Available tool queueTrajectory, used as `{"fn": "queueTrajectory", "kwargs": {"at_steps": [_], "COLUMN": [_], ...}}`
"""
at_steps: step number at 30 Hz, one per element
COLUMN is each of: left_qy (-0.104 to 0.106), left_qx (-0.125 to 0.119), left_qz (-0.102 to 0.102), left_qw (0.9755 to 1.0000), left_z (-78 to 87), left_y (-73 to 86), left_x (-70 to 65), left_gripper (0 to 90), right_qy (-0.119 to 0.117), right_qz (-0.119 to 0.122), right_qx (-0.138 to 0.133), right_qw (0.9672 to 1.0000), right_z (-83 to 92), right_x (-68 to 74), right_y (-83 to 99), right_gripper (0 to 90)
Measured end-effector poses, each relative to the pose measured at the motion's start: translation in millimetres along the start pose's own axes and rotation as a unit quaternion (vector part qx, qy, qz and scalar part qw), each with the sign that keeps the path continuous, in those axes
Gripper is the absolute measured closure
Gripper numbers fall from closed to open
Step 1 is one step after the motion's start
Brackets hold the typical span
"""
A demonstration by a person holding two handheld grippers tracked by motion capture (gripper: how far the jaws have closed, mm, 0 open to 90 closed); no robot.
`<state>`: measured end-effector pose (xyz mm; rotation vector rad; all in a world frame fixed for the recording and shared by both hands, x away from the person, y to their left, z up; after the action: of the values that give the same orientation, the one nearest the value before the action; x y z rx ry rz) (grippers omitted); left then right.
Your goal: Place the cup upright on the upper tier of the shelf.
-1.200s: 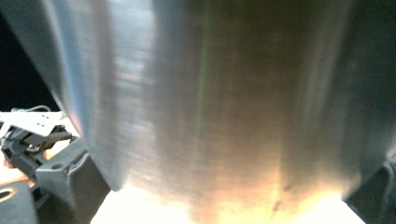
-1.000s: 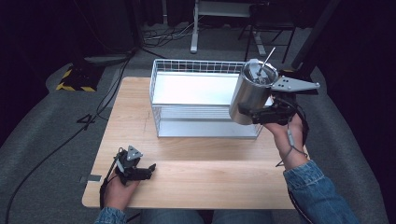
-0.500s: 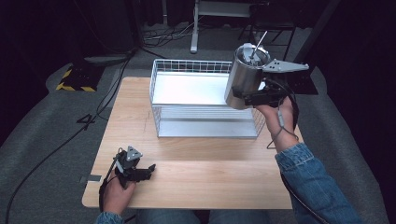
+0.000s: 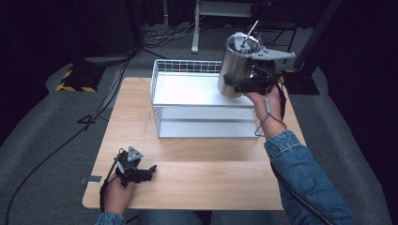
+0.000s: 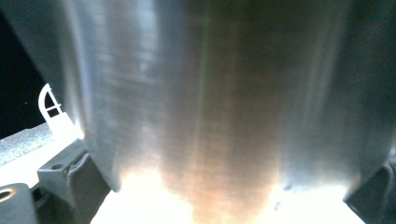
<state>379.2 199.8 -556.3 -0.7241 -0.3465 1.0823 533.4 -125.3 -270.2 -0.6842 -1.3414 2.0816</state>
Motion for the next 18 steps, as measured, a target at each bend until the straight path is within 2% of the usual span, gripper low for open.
{"fn": "queueTrajectory", "kwargs": {"at_steps": [7,10,18], "left_qy": [0.001,0.002,0.004], "left_qx": [0.003,0.005,0.008], "left_qz": [-0.001,-0.002,-0.002], "left_qw": [1.0,1.0,1.0], "left_z": [-1.0,-0.9,-2.3], "left_y": [-0.4,-0.5,-0.2], "left_x": [0.6,0.6,-0.8], "left_gripper": [9.5,8.9,5.7], "right_qy": [0.0,-0.001,0.002], "right_qz": [-0.001,-0.009,-0.012], "right_qx": [-0.004,-0.002,0.003], "right_qw": [1.0,1.0,0.9999], "right_z": [-14.6,-20.0,-28.4], "right_x": [-1.0,-1.9,-4.6], "right_y": [0.1,2.9,11.0], "right_gripper": [3.8,3.7,3.7]}}
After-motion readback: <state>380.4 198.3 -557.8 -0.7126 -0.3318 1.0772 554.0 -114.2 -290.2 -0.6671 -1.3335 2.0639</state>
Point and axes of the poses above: each handheld gripper's, and its own axes: z roughly backward along the jaws, y roughly out of its underside, x roughly to its left, the point moved 7 cm from there along -z, roughly forward along the jaws, and after that the axes turned 5 degrees about z, right-handed, at the moved point
